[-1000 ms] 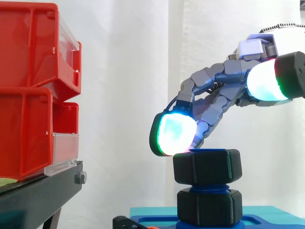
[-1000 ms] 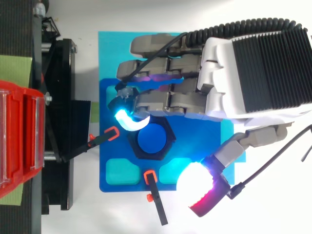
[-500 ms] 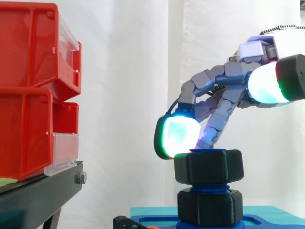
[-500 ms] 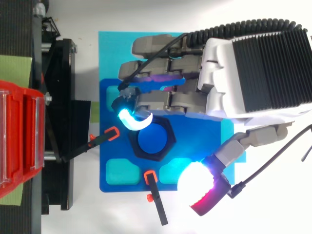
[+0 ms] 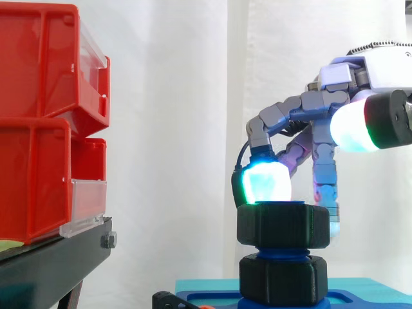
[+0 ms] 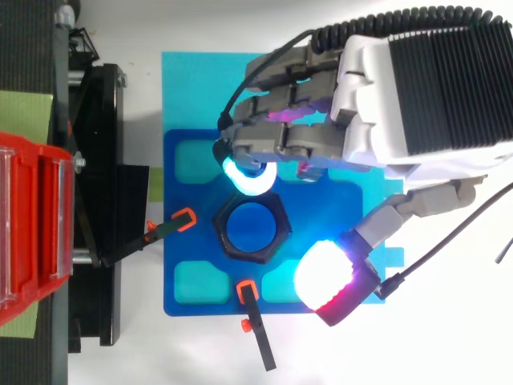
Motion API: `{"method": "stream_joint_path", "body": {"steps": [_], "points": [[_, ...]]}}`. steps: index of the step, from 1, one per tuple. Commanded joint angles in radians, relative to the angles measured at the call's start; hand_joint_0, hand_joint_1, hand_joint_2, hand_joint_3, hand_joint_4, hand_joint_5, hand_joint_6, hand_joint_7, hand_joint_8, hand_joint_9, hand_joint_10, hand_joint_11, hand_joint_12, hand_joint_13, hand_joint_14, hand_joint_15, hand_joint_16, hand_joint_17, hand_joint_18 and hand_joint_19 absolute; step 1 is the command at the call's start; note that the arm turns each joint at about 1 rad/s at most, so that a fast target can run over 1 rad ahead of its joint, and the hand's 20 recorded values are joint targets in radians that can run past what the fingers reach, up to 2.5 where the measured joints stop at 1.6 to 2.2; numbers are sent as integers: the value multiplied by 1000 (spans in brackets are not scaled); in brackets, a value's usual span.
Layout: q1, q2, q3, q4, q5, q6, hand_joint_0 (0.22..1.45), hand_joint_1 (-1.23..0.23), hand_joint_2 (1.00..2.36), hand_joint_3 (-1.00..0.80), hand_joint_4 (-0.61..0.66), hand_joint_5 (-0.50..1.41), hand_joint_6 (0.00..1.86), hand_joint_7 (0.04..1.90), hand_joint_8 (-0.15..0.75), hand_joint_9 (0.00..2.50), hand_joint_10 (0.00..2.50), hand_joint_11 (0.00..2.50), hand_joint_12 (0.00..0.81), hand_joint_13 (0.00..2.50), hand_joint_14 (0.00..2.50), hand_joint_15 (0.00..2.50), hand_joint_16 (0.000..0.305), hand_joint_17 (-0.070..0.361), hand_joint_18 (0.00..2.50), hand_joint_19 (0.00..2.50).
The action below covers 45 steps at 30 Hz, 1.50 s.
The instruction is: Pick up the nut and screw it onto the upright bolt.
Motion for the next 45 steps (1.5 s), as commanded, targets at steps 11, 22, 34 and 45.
{"method": "stream_joint_path", "body": {"steps": [11, 22, 34, 45], "points": [[-18, 0, 0, -19, -3, 0, 535, -443, 1000, -500, 146, 95, 504, 1475, 190, 1862, 9, 227, 239, 1175, 1, 62, 33, 74, 945, 266], [-21, 1, 60, -44, -14, 3, 471, -420, 1000, -500, 283, -53, 505, 976, 299, 1235, 4, 108, 365, 832, 0, 50, 48, 107, 727, 229], [-7, 0, 89, -79, -20, -3, 437, -388, 1000, -500, 229, -138, 502, 692, 292, 878, 0, 0, 414, 487, 0, 0, 58, 131, 484, 147], [11, 0, 12, 50, -18, 21, 419, -364, 1000, -500, 187, -171, 501, 635, 284, 625, 0, 0, 427, 238, 0, 0, 63, 141, 153, 0]]}}
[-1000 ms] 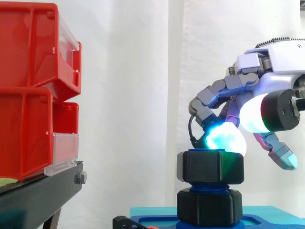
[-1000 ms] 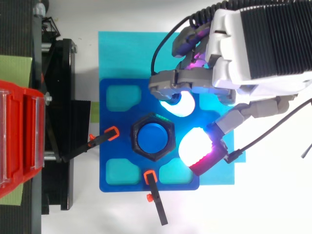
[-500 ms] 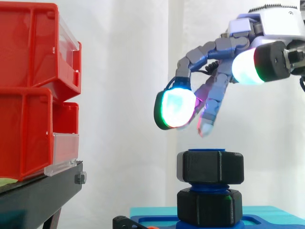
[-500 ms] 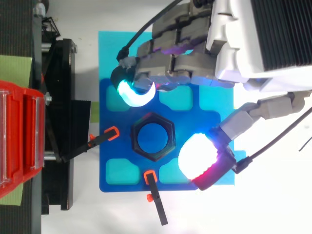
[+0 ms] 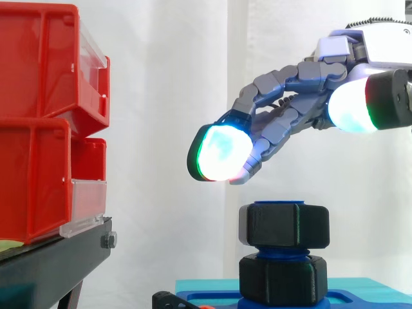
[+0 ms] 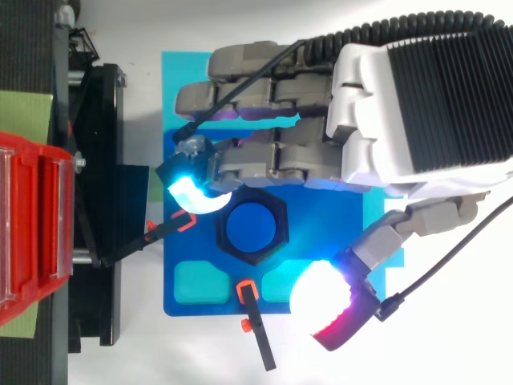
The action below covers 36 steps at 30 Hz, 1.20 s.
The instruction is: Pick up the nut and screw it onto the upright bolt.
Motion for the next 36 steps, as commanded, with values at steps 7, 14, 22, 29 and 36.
{"method": "stream_joint_path", "body": {"steps": [7, 14, 22, 29, 36], "points": [[2, -14, -6, 4, 0, 5, 417, -357, 1000, -500, 193, -168, 501, 638, 289, 604, 0, 0, 431, 221, 0, 0, 63, 142, 127, 0], [2, -29, -6, 8, -4, 16, 418, -355, 1000, -500, 206, -161, 502, 648, 292, 601, 0, 0, 432, 222, 0, 0, 63, 142, 125, 0], [2, -29, -6, 8, -4, 19, 422, -350, 1000, -500, 225, -142, 502, 700, 303, 638, 0, 0, 433, 248, 0, 0, 62, 140, 154, 0], [2, -29, -6, 8, -4, 19, 433, -351, 1000, -500, 262, -94, 504, 822, 311, 727, 0, 0, 421, 304, 0, 0, 59, 133, 214, 8], [2, -29, -6, 8, -6, 19, 444, -357, 1000, -500, 284, -54, 504, 915, 310, 832, 0, 0, 406, 383, 0, 0, 56, 125, 291, 34]]}}
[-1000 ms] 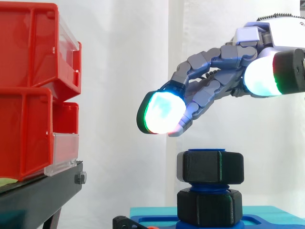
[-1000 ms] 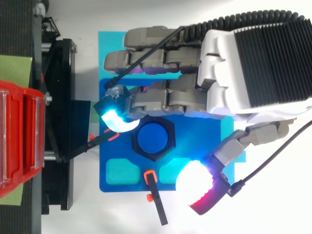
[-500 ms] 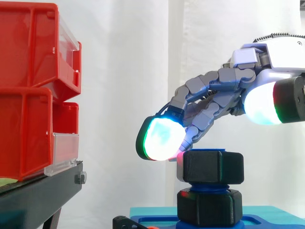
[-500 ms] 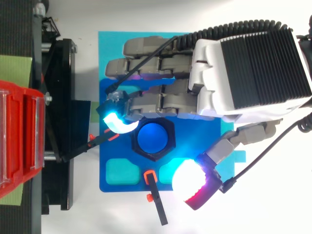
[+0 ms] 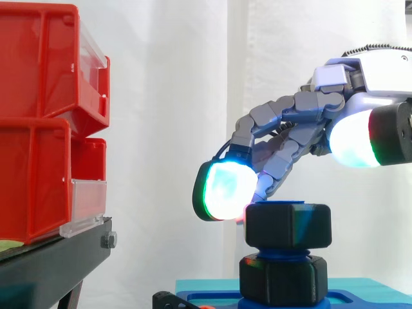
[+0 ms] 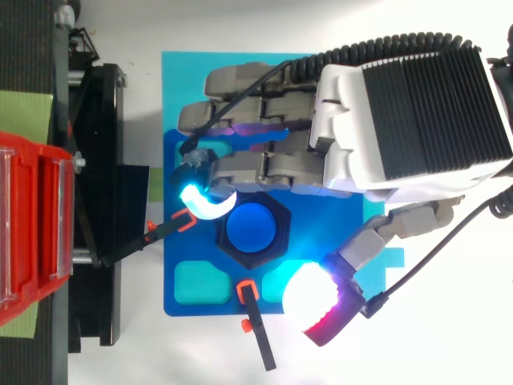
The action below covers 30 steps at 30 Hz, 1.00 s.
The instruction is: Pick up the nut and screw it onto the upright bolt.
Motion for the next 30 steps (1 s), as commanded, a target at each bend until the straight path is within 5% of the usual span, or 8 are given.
{"method": "stream_joint_path", "body": {"steps": [1, 12, 23, 30], "points": [[-1, 0, 0, -1, -1, 0, 447, -357, 1000, -500, 287, -44, 505, 934, 309, 865, 0, 0, 401, 398, 0, 0, 55, 123, 309, 43], [-12, 0, 0, -1, -9, 0, 472, -372, 1000, -500, 256, 47, 506, 1127, 275, 1277, 1, 0, 346, 654, 0, 0, 46, 103, 567, 108], [-54, 0, 0, -7, -38, -5, 479, -341, 1000, -500, 129, 98, 502, 1496, 243, 1753, 7, 178, 281, 991, 0, 0, 37, 83, 880, 166], [-61, 2, 0, -8, -47, -5, 476, -330, 1000, -500, 109, 104, 501, 1572, 252, 1916, 13, 266, 254, 1145, 2, 0, 34, 77, 972, 184]]}}
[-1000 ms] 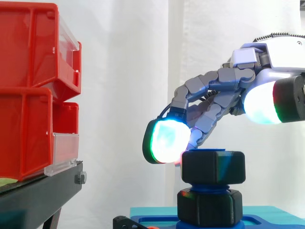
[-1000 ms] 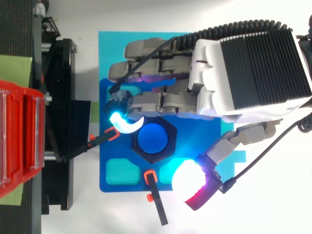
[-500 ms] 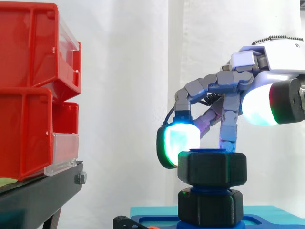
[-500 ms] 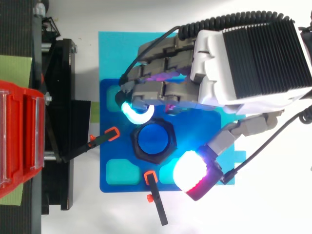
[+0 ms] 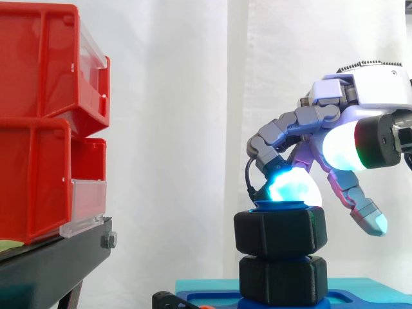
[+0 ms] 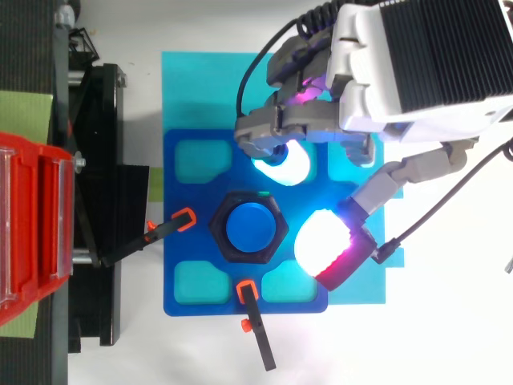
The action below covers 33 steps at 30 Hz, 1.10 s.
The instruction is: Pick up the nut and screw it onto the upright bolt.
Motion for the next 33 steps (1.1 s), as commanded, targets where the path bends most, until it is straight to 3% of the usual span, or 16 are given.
{"method": "stream_joint_path", "body": {"steps": [1, 7, 10, 13, 20, 22, 27, 33], "points": [[-3, 1, 0, 1, -4, 0, 472, -323, 1000, -500, 120, 95, 501, 1547, 268, 1909, 12, 282, 262, 1138, 0, 0, 35, 79, 951, 170], [-5, 1, 60, -18, -24, -3, 455, -317, 1000, -500, 202, 10, 506, 1255, 305, 1496, 7, 183, 340, 977, 1, 46, 46, 103, 801, 195], [-5, 1, 107, -57, -30, -13, 446, -321, 1000, -500, 267, -48, 505, 1041, 315, 1358, 7, 165, 369, 949, 1, 71, 50, 112, 783, 195], [0, 1, 127, -77, -30, -24, 441, -326, 1000, -500, 270, -88, 504, 921, 332, 1275, 7, 164, 385, 904, 3, 71, 53, 119, 761, 198], [14, -17, 126, -62, -25, -35, 434, -336, 1000, -500, 236, -132, 503, 747, 317, 1078, 0, 36, 395, 655, 0, 0, 55, 125, 646, 167], [17, -40, 126, -53, -24, -33, 429, -338, 1000, -500, 212, -143, 502, 702, 308, 921, 0, 0, 387, 475, 0, 0, 55, 123, 441, 68], [17, -51, 126, -54, -24, -9, 416, -342, 1000, -500, 175, -169, 501, 640, 285, 656, 0, 0, 387, 161, 0, 0, 54, 122, 0, 0], [17, -51, 126, -67, -24, -9, 408, -321, 1000, -500, 167, -176, 501, 640, 275, 469, 0, 0, 389, 0, 0, 0, 56, 126, 0, 0]]}}
